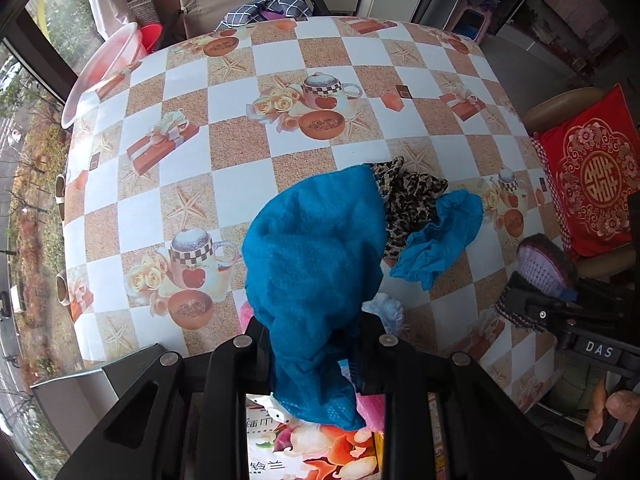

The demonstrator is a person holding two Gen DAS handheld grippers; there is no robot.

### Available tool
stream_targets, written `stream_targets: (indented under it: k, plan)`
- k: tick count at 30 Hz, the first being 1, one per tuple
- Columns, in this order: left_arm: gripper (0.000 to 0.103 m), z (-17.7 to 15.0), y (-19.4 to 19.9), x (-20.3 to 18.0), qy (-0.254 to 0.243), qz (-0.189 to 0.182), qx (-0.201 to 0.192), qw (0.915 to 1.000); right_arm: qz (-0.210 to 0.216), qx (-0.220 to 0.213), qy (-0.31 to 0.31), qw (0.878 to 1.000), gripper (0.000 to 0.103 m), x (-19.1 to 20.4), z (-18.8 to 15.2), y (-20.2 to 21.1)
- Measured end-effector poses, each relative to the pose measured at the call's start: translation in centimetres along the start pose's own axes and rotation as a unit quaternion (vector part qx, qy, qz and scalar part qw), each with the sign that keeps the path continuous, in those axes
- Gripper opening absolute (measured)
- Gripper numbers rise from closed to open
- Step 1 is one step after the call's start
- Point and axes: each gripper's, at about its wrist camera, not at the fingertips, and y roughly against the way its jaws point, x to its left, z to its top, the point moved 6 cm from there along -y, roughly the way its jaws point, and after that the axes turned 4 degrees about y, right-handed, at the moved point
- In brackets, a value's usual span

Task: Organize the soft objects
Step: 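Grasp the blue cloth with the left tool while the right tool grasps the dark knit hat, then carry the blue cloth and dark knit hat over the white box with both tools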

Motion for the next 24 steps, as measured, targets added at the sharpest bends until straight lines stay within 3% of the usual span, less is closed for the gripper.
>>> stream_targets:
  k: [10, 17, 24]
  plan:
    - [0.028, -4.5, 3.9, 1.6, 0.002, -0.004, -0.018, 0.9998, 0.018, -0.013, 0.048, 0.999, 0.047, 5.0, -1.8, 2.5]
    - [0.028, -8.9, 5.7, 1.8, -0.006, -0.011, -0.019, 0.9997, 0.022, -0.001, 0.084, 0.996, 0.047, 8.5, -5.2, 4.5]
    - [0.028, -13.4, 7.3, 3.0, -0.012, -0.004, -0.020, 0.9997, -0.012, 0.018, 0.135, 0.991, 0.047, 11.6, -9.3, 4.7]
